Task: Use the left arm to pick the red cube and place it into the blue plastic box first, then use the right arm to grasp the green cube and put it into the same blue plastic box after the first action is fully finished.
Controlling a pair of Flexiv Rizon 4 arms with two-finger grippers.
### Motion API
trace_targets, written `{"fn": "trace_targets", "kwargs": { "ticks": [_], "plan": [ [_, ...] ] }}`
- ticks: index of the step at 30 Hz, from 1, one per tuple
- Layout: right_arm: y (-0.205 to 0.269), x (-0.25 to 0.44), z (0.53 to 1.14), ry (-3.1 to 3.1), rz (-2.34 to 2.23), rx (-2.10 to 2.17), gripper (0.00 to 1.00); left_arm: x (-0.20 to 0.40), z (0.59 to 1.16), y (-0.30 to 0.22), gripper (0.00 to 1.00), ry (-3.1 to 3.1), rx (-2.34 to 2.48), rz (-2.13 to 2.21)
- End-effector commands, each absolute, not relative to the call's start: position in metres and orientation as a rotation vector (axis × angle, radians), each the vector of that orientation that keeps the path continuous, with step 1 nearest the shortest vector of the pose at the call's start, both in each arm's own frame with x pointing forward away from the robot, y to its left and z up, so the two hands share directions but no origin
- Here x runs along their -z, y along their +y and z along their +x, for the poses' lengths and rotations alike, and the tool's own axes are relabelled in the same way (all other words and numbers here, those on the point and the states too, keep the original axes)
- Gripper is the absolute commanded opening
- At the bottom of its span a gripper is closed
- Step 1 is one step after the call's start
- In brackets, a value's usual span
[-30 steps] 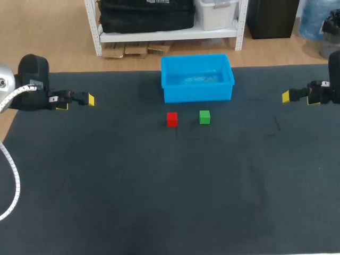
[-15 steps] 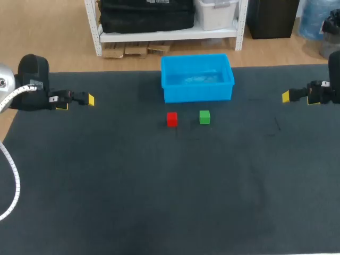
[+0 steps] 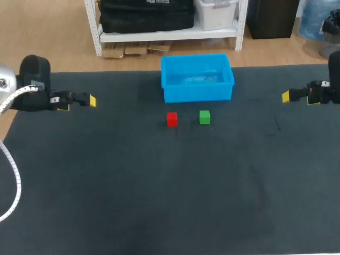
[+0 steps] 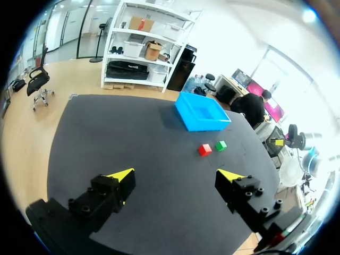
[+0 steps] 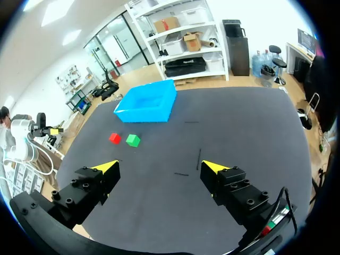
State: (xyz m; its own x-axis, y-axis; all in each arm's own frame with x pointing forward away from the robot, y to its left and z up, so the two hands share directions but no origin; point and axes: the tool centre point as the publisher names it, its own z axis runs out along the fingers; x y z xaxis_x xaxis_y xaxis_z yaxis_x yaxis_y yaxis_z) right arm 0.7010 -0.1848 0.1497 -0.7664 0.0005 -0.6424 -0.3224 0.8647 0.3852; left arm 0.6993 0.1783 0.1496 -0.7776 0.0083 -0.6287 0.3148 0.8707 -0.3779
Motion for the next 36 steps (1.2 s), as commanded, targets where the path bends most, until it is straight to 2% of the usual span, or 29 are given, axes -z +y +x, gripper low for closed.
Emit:
{"fn": "trace_targets", "kwargs": {
  "ticks": [1, 36],
  "plan": [
    [-0.185, -0.15, 0.701, 2.374, -0.232, -0.638, 1.0, -0.147, 0.703, 0.178, 1.0, 2.406, 0.62, 0.231],
    [-0.185, -0.15, 0.701, 2.374, -0.232, -0.638, 1.0, -0.143, 0.728, 0.129, 1.0, 2.797, 0.134, 0.152]
  ]
}}
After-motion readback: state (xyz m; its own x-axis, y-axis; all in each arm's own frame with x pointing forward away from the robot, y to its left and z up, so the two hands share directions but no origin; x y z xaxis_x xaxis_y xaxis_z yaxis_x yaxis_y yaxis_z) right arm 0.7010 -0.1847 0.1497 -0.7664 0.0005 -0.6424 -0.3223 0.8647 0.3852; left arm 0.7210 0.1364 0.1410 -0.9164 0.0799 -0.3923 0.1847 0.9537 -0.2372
